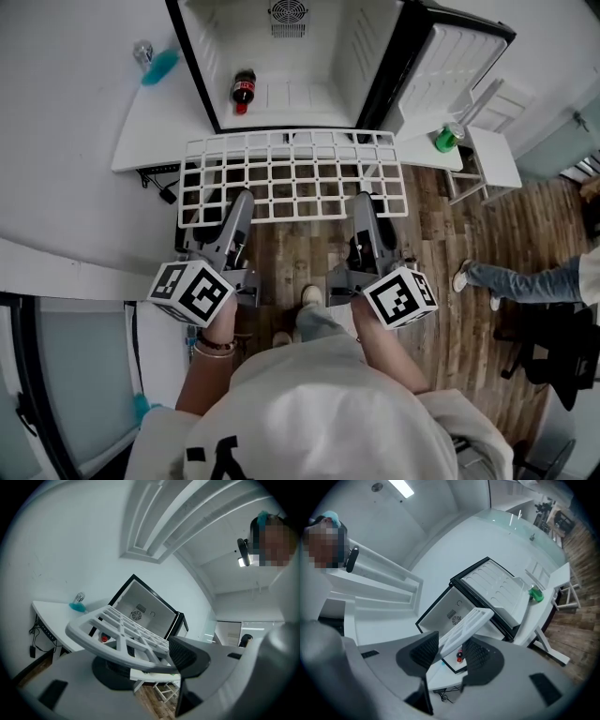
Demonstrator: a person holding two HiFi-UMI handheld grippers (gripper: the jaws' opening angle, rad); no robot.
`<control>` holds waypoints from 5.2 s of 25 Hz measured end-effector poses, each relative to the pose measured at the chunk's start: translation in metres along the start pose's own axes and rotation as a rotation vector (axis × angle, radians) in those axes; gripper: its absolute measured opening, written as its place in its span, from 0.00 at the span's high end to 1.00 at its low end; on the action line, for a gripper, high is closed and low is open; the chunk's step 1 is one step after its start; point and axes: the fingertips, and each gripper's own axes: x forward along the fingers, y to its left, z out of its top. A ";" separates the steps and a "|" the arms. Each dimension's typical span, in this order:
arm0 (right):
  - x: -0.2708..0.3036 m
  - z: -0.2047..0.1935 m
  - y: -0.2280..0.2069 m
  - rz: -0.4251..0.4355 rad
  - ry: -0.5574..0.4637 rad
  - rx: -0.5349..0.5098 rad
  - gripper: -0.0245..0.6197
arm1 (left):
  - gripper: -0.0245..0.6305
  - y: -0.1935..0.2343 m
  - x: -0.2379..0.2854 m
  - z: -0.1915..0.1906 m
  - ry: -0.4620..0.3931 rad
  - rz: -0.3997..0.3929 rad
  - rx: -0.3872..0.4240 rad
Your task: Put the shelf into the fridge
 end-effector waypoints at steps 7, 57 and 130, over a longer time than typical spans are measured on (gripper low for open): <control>0.041 0.007 -0.019 0.011 0.020 0.009 0.71 | 0.63 0.011 0.040 0.004 -0.005 0.016 0.003; 0.162 -0.018 -0.070 -0.043 0.081 0.038 0.71 | 0.63 0.096 0.164 0.003 0.085 0.015 -0.047; 0.192 -0.019 -0.079 -0.055 0.059 0.035 0.71 | 0.63 0.112 0.187 0.009 0.062 0.012 -0.071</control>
